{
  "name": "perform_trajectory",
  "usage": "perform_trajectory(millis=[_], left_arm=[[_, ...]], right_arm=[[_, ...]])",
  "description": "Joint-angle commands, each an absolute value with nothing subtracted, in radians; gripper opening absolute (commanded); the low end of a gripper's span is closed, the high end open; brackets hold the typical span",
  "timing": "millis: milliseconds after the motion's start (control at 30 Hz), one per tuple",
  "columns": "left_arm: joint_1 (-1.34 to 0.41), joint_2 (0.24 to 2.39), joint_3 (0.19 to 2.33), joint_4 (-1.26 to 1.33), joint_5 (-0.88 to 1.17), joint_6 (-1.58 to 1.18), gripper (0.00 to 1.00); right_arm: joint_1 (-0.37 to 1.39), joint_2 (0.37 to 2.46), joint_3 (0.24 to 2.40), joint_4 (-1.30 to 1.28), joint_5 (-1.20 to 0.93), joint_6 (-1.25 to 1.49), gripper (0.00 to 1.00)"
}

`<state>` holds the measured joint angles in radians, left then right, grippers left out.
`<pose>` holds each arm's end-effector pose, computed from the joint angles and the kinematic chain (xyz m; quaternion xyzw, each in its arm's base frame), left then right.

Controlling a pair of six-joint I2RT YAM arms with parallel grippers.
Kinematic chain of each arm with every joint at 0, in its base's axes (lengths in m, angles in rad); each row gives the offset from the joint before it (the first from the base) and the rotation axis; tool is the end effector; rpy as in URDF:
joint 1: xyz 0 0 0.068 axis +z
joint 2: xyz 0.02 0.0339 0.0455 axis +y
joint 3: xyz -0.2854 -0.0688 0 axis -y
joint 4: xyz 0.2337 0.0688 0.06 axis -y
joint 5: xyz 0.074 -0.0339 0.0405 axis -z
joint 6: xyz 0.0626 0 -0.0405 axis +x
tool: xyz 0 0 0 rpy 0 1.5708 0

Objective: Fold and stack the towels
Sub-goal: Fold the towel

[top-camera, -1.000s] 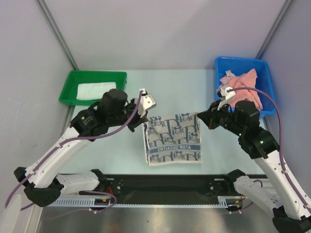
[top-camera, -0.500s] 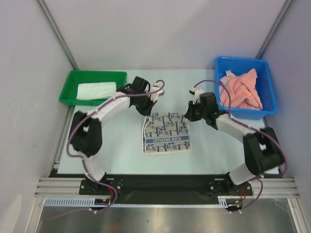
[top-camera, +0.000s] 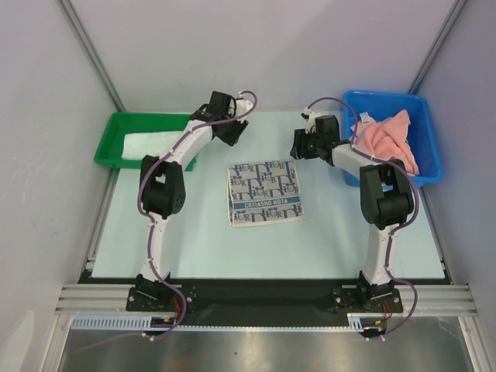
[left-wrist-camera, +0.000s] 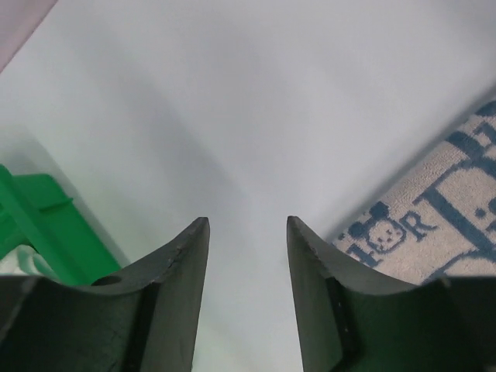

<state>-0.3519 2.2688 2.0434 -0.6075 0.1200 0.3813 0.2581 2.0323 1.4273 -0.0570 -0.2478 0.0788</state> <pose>0.5008 -0.1919 0.2377 0.3539 0.8614 -0.0506 0.3608 0.4599 0.1373 0.2027 -0.1339 0.8832 0.1825 0.4108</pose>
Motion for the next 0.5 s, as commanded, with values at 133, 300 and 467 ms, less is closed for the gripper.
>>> perform_trajectory(millis=[133, 300, 467], left_arm=[[-0.368, 2.04, 1.803, -0.572, 0.21, 0.105, 0.45], [-0.437, 1.861, 1.457, -0.563, 0.086, -0.102, 0.44], [-0.558, 1.602, 1.156, -0.43, 0.042, -0.248, 0.46]], right_arm=[[0.291, 1.899, 1.422, -0.293, -0.241, 0.205, 0.43], [0.304, 1.847, 1.322, -0.426, -0.223, 0.314, 0.31], [0.319, 1.778, 1.197, -0.471, -0.167, 0.337, 0.29]])
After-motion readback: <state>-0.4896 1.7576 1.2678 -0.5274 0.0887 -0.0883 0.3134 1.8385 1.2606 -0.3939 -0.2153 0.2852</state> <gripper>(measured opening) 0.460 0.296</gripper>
